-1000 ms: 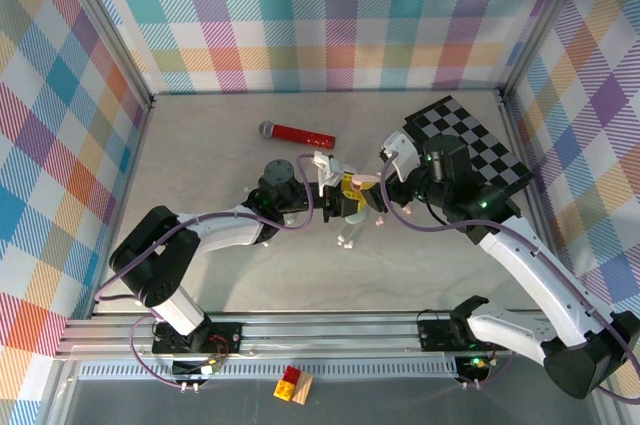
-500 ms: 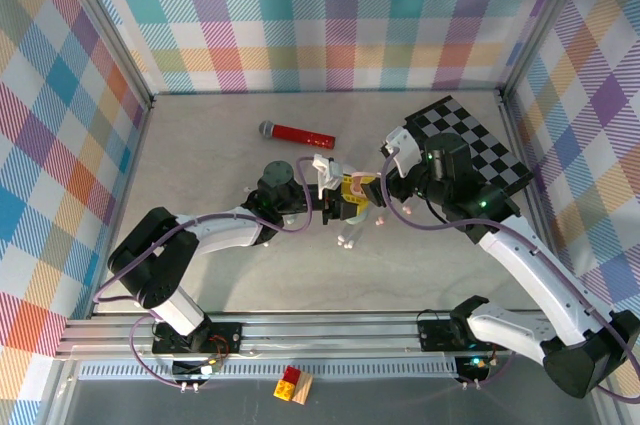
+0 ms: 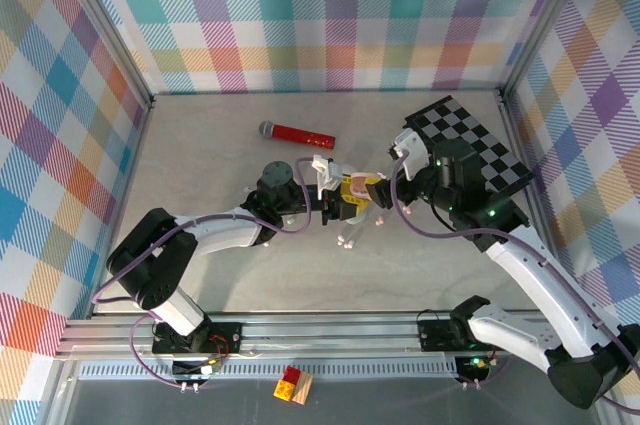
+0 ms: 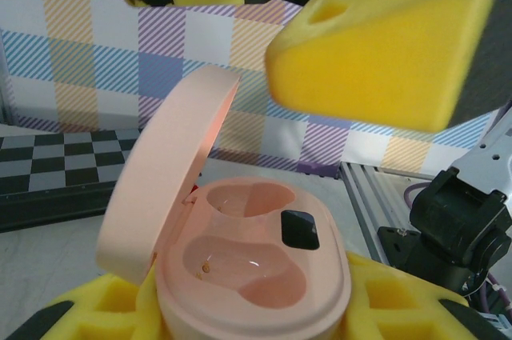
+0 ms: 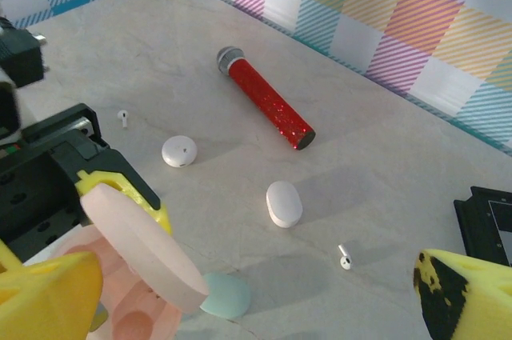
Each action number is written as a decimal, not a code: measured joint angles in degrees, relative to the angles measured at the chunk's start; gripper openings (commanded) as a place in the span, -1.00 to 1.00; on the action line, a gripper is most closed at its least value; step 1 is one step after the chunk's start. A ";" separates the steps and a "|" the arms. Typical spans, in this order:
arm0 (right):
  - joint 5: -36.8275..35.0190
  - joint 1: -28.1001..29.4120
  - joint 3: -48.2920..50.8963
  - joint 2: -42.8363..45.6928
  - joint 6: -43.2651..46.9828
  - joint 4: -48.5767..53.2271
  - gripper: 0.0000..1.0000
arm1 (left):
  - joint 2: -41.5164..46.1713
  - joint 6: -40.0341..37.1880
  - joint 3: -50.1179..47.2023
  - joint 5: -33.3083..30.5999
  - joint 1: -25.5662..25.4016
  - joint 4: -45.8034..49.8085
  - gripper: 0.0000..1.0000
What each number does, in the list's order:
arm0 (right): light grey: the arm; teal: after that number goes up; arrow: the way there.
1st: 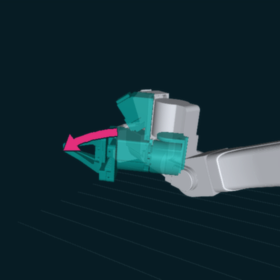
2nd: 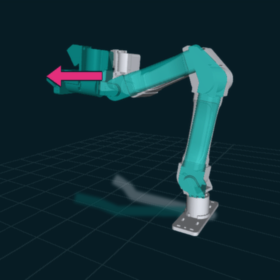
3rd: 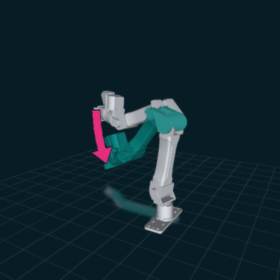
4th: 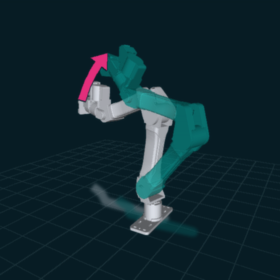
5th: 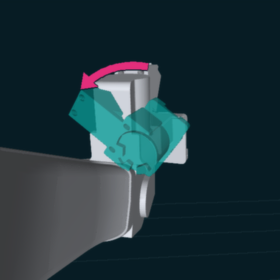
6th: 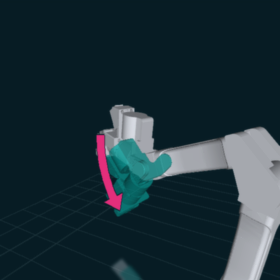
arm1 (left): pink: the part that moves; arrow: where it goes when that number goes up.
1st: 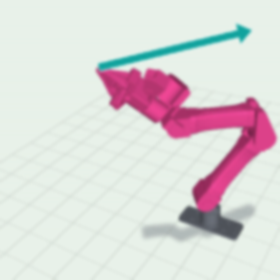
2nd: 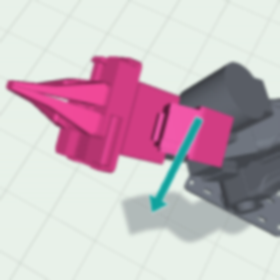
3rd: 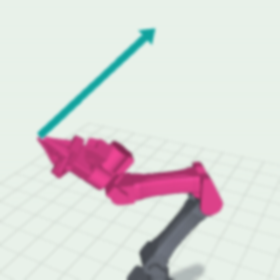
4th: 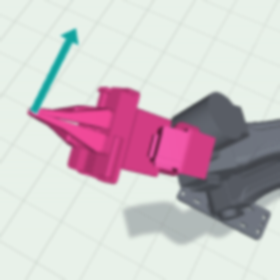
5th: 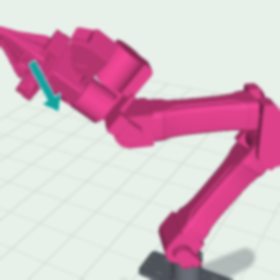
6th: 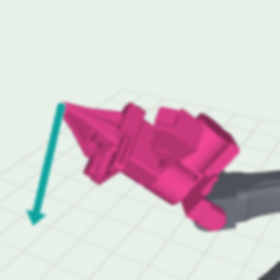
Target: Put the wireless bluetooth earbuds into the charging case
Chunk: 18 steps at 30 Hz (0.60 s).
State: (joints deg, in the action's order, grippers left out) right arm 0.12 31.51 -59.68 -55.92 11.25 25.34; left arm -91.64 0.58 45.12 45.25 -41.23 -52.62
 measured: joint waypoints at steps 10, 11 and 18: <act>-1.25 -0.07 -0.02 -2.93 -2.36 0.28 0.99 | 0.76 0.00 -0.13 0.20 0.00 0.00 -0.32; -1.25 -0.11 -0.02 -2.93 -2.80 0.42 0.99 | 0.76 0.00 -0.26 0.20 0.00 -0.02 -0.32; 0.61 -2.78 -1.16 -2.78 -7.34 2.16 0.98 | 0.76 0.00 -0.72 0.15 0.07 -0.20 -0.32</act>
State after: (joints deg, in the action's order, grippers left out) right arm 0.73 28.73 -60.84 -58.70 3.90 27.51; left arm -90.87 0.58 44.40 45.41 -41.17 -52.82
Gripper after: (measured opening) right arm 0.992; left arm 0.356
